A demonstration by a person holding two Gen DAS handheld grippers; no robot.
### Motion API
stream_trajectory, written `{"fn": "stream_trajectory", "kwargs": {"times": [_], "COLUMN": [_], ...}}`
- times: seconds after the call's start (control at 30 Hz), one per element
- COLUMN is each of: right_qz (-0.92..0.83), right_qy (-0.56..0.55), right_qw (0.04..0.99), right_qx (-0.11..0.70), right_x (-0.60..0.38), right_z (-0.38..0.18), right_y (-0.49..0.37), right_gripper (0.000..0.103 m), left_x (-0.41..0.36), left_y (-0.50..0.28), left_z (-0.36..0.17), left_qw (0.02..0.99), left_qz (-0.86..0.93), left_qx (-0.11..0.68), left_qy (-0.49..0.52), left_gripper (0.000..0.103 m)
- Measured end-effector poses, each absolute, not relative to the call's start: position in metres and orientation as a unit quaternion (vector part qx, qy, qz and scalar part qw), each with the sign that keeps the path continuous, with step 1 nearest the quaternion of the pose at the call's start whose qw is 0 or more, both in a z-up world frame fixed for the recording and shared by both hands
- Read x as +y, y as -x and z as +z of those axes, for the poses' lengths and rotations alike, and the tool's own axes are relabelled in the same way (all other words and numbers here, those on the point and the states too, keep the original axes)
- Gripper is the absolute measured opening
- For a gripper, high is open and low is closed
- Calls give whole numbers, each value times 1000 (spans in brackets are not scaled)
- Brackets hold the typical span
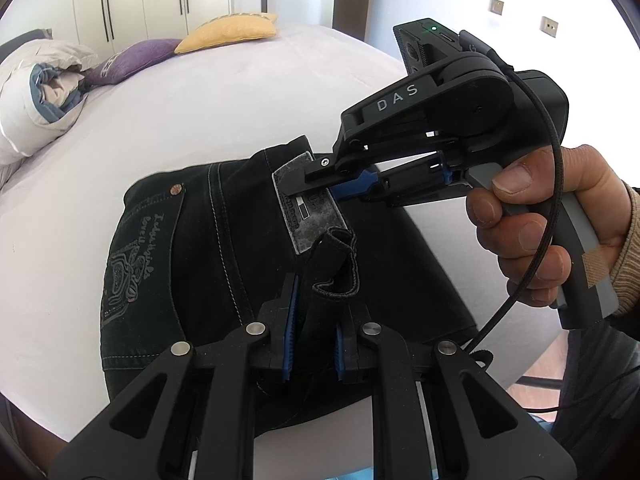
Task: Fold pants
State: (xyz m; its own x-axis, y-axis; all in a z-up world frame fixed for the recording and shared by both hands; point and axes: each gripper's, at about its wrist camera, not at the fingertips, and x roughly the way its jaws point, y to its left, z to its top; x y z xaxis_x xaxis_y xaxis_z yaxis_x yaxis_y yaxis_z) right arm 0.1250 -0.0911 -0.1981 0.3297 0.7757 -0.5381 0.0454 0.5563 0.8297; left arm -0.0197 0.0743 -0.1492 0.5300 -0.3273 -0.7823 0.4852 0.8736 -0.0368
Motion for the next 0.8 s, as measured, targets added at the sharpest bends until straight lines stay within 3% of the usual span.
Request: {"fn": "stream_trajectory", "kwargs": {"times": [0.33,0.4,0.43,0.47,0.57,0.73,0.8], "right_qz": [249,252,251,253,274,275,281], "right_qy": [-417,-441,-450,-456,-452,-417,-422], "right_qw": [714,693,684,683,691,696,685], "right_qx": [504,511,517,511,492,516,523], "right_x": [-128,-136,-139,-142,-145,-131,-124], "right_z": [-198,-203,-204,-201,-187,-180,-186], "right_y": [-107,-105,-105,-103,-99,-104,-107], "right_gripper": [14,31,53,65,77,78,62], "left_x": [44,45,45,45,49,50,45], "left_y": [34,35,35,36,34,32,37], "left_z": [-147,-147,-146,-146,-145,-140,-138], "left_qw": [863,861,861,861,861,865,866], "left_qz": [-251,-254,-254,-253,-250,-246,-246], "left_qx": [424,424,423,423,425,419,416], "left_qy": [-116,-119,-122,-124,-124,-127,-132], "left_gripper": [13,13,13,13,13,13,13]}}
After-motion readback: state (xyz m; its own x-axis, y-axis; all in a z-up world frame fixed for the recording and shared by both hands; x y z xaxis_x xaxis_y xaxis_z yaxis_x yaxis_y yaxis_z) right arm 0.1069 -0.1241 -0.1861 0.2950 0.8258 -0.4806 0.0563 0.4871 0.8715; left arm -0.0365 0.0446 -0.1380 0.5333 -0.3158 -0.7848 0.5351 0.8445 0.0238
